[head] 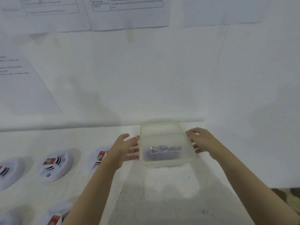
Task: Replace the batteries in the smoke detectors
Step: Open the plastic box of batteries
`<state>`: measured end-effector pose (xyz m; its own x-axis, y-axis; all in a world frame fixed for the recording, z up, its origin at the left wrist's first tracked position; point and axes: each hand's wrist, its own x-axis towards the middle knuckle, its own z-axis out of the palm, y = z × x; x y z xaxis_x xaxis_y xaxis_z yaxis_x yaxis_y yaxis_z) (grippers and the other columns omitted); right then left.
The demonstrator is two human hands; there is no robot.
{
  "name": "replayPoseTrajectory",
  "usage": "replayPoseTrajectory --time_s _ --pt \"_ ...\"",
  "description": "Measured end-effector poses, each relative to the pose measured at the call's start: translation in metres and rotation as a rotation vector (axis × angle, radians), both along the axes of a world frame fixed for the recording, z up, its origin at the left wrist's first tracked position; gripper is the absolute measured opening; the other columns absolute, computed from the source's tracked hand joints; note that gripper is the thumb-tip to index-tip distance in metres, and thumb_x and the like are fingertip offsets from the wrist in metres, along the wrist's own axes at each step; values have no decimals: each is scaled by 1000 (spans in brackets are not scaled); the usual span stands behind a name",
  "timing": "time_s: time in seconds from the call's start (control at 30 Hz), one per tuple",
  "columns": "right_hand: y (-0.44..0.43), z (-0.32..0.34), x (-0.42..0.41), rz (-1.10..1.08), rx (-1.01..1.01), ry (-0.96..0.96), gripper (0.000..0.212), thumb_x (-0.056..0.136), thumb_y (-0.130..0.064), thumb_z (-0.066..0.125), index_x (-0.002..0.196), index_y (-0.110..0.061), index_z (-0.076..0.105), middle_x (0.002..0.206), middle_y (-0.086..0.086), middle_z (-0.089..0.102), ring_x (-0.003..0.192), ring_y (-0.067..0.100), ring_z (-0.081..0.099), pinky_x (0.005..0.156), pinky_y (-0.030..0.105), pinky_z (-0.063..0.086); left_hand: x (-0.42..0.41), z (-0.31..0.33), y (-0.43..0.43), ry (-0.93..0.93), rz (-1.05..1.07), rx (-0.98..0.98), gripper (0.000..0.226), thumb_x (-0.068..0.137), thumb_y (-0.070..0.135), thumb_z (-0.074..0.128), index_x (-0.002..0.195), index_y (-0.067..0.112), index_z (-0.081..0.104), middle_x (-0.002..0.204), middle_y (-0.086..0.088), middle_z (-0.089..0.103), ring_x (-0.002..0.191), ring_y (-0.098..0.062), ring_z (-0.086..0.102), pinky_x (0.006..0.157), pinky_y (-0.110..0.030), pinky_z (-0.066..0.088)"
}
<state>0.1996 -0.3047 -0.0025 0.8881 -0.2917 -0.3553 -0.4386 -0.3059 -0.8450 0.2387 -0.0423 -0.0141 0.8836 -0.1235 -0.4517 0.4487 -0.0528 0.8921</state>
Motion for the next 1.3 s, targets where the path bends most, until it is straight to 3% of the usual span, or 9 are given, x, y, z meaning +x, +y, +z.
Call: replayPoseTrajectory --time_s 0.13,0.27,0.5,0.77,0.9,1.0,1.07,1.17,1.3 --pt "5 -2 -38 -12 193 -104 29 90 -18 62 118 -22 56 97 10 70 79 24 68 65 30 57 -30 8 8 -54 -88 87 62 84 11 73 137 13 41 105 -12 67 89 -24 68 65 -30 59" --pt "8 -2 -54 -47 258 -146 36 85 -3 64 118 -17 58 97 16 70 90 32 68 76 34 57 -40 10 6 -97 -86 167 48 86 14 72 128 10 49 104 -15 66 91 -25 68 71 -28 56" --pt "10 0 -71 -40 315 -172 37 84 4 62 118 -11 61 101 18 69 88 34 67 75 37 56 -55 8 2 -153 -94 171 21 88 5 68 106 7 57 109 -15 66 88 -21 67 67 -21 54" --pt "9 -11 -101 102 430 -188 42 88 1 58 119 -26 59 93 16 70 83 27 64 79 39 53 -90 -5 19 -166 -223 58 29 87 -7 59 102 17 64 95 -22 65 84 -26 62 80 -38 54" --pt "5 -19 -106 171 587 -118 45 88 1 56 122 -27 59 102 13 66 89 30 57 82 42 48 -96 -6 24 -73 -287 -103 25 71 4 63 87 22 70 90 -17 54 84 -29 48 76 -38 45" --pt "6 -23 -107 157 726 -111 44 80 2 62 119 -17 60 82 13 53 76 24 52 70 32 48 -96 -11 22 -26 -259 -257 27 67 1 59 81 22 69 90 -15 44 74 -25 47 68 -30 47" --pt "7 -26 -105 113 694 -154 30 84 5 55 108 -12 62 65 4 39 56 12 43 64 27 44 -95 -12 21 -53 -240 -305 29 66 -1 58 85 20 65 86 -13 38 66 -19 45 64 -27 49" --pt "9 -25 -106 136 607 -188 28 85 -4 60 111 -13 63 68 4 38 56 11 43 64 27 44 -94 -13 22 -112 -259 -254 38 65 1 58 100 15 61 78 -10 51 66 -17 53 67 -28 50" --pt "5 -11 -117 344 377 -28 71 67 -20 78 127 -43 49 96 15 52 76 23 55 64 28 51 -92 -16 23 -186 -299 -147 57 64 5 57 118 21 62 100 1 72 93 -18 65 86 -36 48"
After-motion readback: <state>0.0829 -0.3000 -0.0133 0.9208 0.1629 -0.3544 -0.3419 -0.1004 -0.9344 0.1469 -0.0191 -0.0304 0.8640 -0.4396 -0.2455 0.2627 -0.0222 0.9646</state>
